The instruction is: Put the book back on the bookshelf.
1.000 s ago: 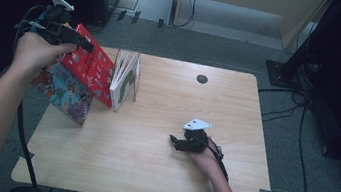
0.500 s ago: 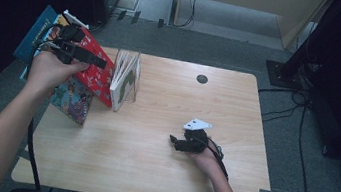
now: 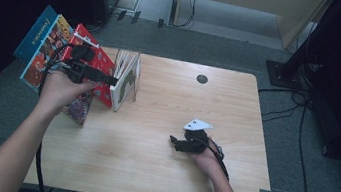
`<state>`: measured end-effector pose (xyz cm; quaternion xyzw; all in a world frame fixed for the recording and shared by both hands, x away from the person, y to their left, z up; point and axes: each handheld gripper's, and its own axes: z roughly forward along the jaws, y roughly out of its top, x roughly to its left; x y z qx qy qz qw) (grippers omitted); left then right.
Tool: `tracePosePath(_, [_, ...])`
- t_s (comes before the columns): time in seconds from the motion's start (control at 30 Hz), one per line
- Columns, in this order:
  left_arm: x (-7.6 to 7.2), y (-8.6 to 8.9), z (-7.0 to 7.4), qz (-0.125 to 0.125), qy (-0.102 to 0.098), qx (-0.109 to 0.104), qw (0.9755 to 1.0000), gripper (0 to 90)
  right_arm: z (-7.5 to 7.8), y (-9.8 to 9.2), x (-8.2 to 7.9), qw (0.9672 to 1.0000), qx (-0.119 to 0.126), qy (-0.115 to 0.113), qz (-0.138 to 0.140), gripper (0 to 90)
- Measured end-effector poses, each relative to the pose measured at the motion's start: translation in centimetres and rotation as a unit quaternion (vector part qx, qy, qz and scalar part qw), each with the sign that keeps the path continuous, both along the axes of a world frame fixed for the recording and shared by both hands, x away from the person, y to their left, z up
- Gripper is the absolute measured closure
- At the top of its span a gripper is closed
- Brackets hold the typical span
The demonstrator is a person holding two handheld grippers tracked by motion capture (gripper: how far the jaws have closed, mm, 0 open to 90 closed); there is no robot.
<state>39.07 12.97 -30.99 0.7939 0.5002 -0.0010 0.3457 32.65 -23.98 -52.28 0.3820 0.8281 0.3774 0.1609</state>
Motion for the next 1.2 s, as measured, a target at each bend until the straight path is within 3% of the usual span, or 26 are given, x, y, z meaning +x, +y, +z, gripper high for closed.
tracePosePath(0.27, [-1.2,-1.2,-2.1,-0.016,-0.002,0.026,0.9995,36.3,0.0,-0.1,0.0,1.0000,0.000,-0.002,0.002,24.2])
tracePosePath(0.4, [-1.8,-1.9,-3.1,-0.029,0.002,0.024,0.9993,36.0,0.0,-0.1,0.0,1.0000,-0.001,-0.001,0.003,24.2])
tracePosePath(0.53, [-2.4,-2.8,-4.2,-0.040,-0.002,0.037,0.9985,35.9,0.0,-0.1,0.0,1.0000,0.000,-0.002,0.002,24.2])
tracePosePath(0.67, [-2.9,-3.4,-5.4,-0.050,0.001,0.029,0.9983,35.8,0.0,-0.1,0.0,1.0000,-0.001,-0.002,0.003,24.2])
tracePosePath(0.8, [-3.5,-3.8,-6.3,-0.054,-0.009,0.023,0.9982,35.8,0.0,-0.1,0.0,1.0000,0.000,-0.001,0.002,24.2])
tracePosePath(1.2, [-4.8,-5.4,-9.8,-0.079,-0.011,0.028,0.9964,35.1,0.0,-0.1,-0.1,1.0000,0.000,0.000,0.002,24.1])
